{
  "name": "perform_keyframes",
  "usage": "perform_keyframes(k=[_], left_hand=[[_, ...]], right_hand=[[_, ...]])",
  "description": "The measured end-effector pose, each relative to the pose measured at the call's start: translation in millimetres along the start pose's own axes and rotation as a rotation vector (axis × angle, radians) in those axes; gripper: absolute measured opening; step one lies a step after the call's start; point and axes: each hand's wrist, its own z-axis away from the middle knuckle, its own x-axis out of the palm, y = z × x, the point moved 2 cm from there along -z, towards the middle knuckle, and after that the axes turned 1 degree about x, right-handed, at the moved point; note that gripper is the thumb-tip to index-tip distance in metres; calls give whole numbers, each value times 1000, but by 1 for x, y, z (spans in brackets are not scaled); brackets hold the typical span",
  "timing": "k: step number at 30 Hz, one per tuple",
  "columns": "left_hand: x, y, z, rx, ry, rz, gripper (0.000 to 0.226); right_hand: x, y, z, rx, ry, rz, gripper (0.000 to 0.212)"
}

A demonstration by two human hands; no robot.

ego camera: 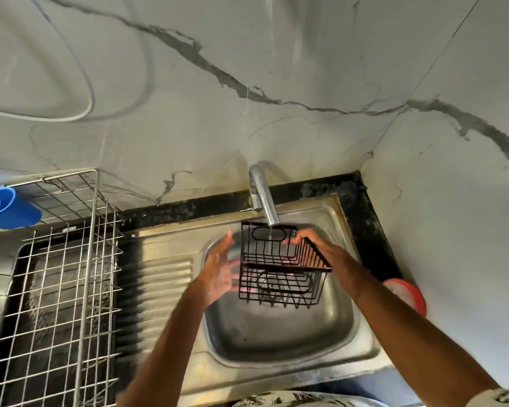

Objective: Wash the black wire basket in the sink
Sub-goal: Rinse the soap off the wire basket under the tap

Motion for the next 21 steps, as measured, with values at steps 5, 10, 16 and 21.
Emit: perform_keyframes(k=[5,10,16,21], left_hand=[[5,-1,-7,56,218,-63,26],[4,17,-15,-32,161,-67,24],[-17,23,-39,-180,120,-125,76],[-38,4,-50,-36,145,-272,65]], right_hand=[[-13,37,-100,329,-21,48,53],[-31,34,-137,225,96,374,49],[-16,5,-161,74,-55,615,27],[10,-2,-188,15,-245,678,35]])
